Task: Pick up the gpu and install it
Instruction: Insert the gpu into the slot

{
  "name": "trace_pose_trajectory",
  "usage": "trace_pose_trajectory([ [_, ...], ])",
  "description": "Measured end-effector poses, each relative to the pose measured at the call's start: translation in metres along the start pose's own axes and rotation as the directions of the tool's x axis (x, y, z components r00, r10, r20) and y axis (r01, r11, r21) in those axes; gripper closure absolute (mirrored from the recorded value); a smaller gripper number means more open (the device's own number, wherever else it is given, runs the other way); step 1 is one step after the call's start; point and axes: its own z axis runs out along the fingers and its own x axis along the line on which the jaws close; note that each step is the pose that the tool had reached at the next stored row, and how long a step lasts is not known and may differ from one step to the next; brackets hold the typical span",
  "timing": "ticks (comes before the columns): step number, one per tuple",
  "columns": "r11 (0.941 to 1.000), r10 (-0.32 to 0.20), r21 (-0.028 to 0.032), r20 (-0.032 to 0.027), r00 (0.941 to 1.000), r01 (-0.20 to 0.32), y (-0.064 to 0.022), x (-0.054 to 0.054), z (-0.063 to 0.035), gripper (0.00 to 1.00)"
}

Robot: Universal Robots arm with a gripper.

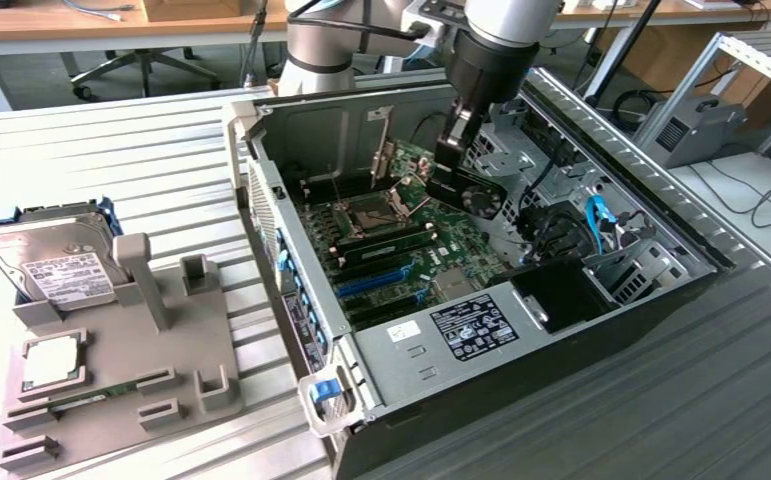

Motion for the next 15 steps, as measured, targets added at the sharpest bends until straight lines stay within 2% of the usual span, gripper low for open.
trace_pose_trajectory([
  [15,0.9960,-0.090,-0.0024,-0.0038,0.9960,0.090,0.0000,0.0000,0.0000,0.74],
])
